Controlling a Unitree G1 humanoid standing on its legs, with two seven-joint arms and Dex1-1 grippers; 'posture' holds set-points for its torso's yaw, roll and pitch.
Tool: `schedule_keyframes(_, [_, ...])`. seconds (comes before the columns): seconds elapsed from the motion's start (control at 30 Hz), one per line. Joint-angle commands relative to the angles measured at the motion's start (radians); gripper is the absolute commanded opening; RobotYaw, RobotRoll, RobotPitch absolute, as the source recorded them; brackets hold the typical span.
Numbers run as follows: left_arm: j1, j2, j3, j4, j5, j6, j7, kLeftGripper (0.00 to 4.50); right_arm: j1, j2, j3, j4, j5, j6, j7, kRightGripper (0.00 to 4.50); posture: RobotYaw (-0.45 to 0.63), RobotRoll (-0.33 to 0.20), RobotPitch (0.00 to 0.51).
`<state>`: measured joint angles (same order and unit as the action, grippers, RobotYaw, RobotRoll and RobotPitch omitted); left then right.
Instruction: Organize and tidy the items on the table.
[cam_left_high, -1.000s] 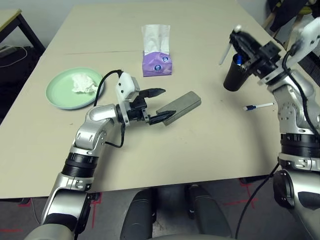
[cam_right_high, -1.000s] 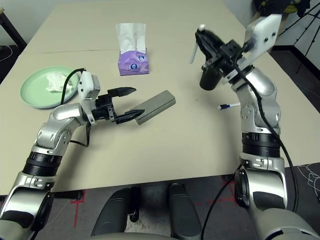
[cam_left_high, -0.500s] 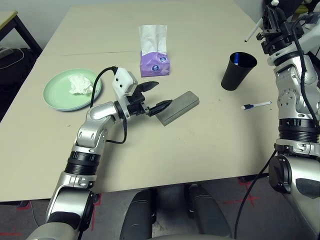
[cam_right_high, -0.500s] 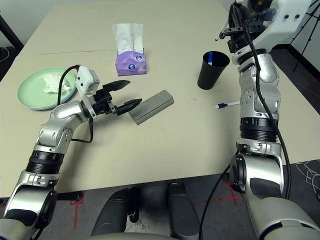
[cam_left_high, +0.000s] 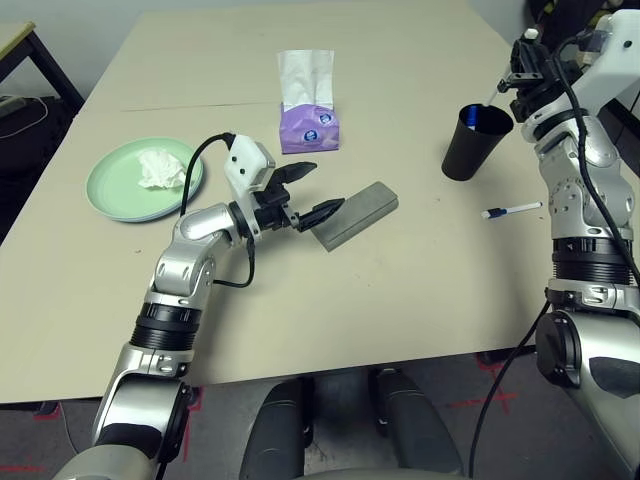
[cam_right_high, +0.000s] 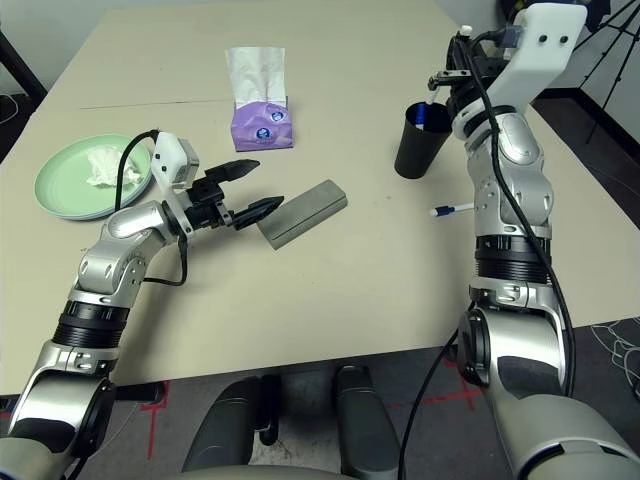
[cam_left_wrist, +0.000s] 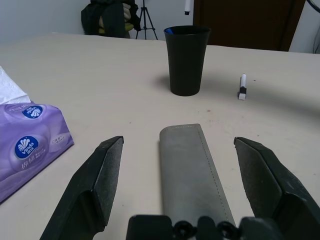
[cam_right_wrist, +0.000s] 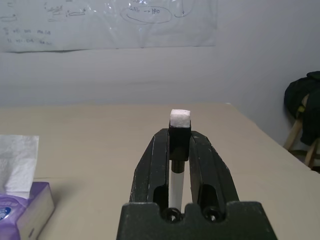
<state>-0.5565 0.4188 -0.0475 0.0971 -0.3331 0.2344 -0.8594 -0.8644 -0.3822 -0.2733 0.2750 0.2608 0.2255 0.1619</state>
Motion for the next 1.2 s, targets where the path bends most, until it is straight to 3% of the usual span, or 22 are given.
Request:
schedule_keyframes(0.03, [0.016,0.005,0.003,-0.012,0.004,0.008,0.003,4.50,-0.005,-0.015,0.004,0.007,-0.018,0.013,-0.009,0.41,-0.04,0.000,0.117])
schedule_keyframes(0.13, [0.015,0.004,0.003,-0.012,0.004,0.009,0.003,4.50,-0.007,-0.013,0.002,0.005,-0.018,0.018,-0.010,0.41,-0.04,0.000,0.117])
schedule_keyframes(0.5, [0.004,0.003,0.005,0.000,0.008,-0.001,0.005,4.50,-0.013,-0.020,-0.001,0.010,-0.040,0.008,-0.021,4.44,-0.05,0.000,0.118])
schedule_keyframes(0.7, [0.004,-0.006,0.013,0.007,0.013,0.000,0.037,4.50,-0.008,-0.039,0.018,0.011,-0.027,0.021,0.050,4.47,-0.05,0.000,0.118])
schedule_keyframes(0.8, [0.005,-0.008,0.010,0.005,0.012,0.000,0.041,4.50,0.037,-0.085,0.073,-0.026,0.027,0.046,0.264,4.47,-0.04,0.000,0.118])
schedule_keyframes(0.97, [0.006,-0.010,0.005,0.006,0.013,-0.002,0.040,4.50,0.140,-0.272,0.216,-0.026,0.030,0.046,0.681,4.47,-0.04,0.000,0.118])
schedule_keyframes(1.1, [0.013,-0.011,0.004,-0.002,0.013,-0.002,0.040,4.50,0.129,-0.402,0.343,0.117,-0.078,-0.100,0.927,4.47,-0.04,0.000,0.116])
schedule_keyframes(1.2, [0.015,-0.009,0.003,-0.007,0.014,-0.001,0.039,4.50,0.081,-0.445,0.409,0.233,-0.160,-0.225,1.022,4.47,-0.03,0.000,0.117])
